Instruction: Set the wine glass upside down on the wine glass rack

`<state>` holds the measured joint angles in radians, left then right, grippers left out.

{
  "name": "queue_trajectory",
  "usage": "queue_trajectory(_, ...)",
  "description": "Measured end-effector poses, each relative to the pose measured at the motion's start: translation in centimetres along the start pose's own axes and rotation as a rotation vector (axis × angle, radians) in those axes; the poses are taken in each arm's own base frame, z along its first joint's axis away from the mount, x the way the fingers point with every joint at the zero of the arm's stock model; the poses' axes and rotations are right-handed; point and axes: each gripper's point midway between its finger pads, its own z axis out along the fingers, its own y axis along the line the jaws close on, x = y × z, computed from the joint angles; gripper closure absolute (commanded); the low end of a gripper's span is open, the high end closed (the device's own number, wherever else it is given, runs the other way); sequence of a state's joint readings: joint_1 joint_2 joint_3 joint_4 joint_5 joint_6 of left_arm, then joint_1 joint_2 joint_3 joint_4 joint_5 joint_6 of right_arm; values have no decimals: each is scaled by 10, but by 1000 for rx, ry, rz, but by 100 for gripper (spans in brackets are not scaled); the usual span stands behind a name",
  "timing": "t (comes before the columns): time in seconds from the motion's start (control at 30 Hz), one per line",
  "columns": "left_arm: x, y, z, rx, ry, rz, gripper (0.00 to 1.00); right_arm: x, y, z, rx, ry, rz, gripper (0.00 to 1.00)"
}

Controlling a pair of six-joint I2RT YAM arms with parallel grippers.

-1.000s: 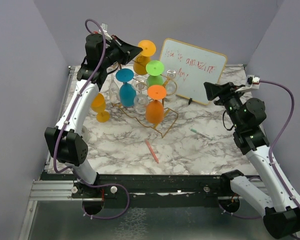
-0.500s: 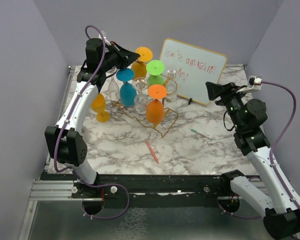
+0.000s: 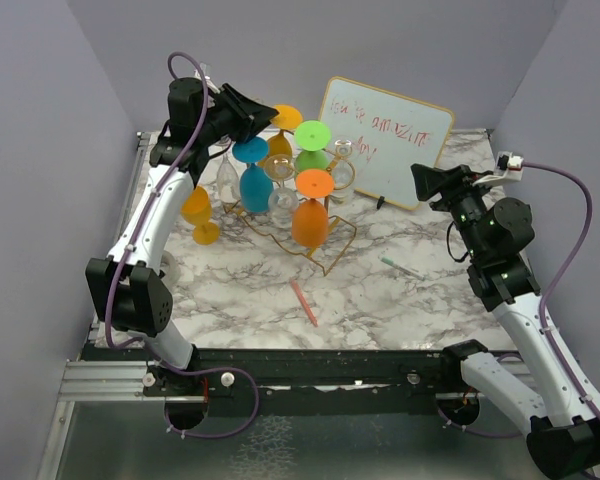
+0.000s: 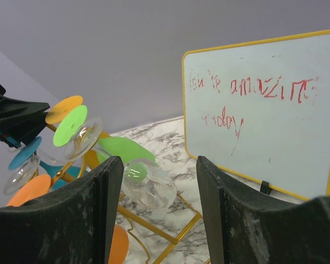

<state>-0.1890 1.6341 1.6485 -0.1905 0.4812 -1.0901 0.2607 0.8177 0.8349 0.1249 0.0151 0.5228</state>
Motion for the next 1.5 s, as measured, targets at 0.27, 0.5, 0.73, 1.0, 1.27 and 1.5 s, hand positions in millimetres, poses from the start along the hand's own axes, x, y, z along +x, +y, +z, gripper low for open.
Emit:
queue_trajectory(0.27,-3,5,-5,-43,-8,32,64,0,-2,0,8,-2,-1,39)
queue_trajectory(0.5,-7,3,-15,-57,-9,65,57,0,-4,0,21,-5,-2,39)
queue_trajectory(0.73,-18,-1,-44,-64,-24,121,52,2,-7,-2,29,1,-19,38)
queue_trajectory(1.0,-41,-3,-98,-100,-89,256,47,3,-11,-3,52,9,-19,37)
queue_trajectory(1.27,-54,16,-162,-322,-269,436,38,13,-17,-2,73,40,-13,37)
queue_trajectory(1.5,-74,89,-200,-670,-425,442,36,16,-18,0,80,49,-2,37)
